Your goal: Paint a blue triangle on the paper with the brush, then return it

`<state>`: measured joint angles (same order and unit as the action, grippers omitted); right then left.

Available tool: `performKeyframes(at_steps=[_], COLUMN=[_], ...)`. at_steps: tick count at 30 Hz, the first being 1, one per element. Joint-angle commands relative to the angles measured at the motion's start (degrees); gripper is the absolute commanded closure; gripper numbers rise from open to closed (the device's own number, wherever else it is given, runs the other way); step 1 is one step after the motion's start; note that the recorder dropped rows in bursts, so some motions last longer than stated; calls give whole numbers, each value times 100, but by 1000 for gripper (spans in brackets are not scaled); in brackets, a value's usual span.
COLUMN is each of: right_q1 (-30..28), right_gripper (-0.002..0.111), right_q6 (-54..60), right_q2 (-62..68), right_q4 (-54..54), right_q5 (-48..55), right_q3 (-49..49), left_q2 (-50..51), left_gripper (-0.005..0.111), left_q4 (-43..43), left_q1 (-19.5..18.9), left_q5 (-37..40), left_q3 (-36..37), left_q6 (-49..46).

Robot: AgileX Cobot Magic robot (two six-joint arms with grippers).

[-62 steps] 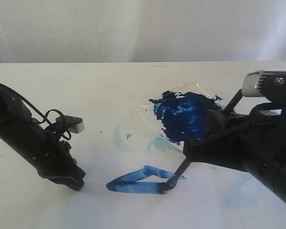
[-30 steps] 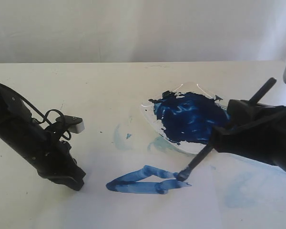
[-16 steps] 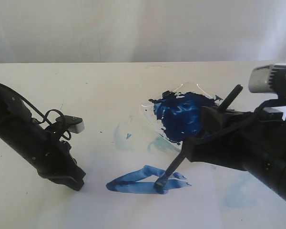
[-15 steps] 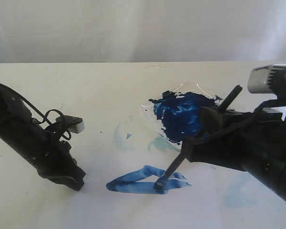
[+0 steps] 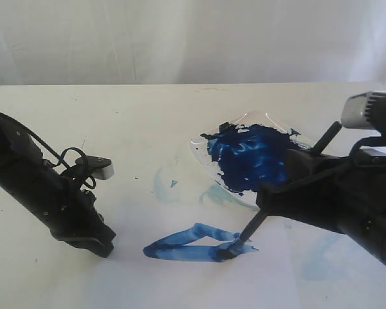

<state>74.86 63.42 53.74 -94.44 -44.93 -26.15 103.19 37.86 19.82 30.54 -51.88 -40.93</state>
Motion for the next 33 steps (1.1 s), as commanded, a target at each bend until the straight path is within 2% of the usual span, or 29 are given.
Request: performKeyframes(at_steps=[1,16,33], right_q1=[-2,-2,-2], right_gripper=[108,108,108], right_q6=[346,866,698], right_q2=[4,-327,-511], right_q4=[-209,-551,-272], right_q5=[-326,-824,-739], right_q3=[29,29,29], left_q2=[20,20,20], left_gripper=[107,107,107], left_q4=[64,64,64], left_q1=[26,26,26], left_q5=[90,90,90], left_q3=[45,45,45], left_q6=[2,2,2])
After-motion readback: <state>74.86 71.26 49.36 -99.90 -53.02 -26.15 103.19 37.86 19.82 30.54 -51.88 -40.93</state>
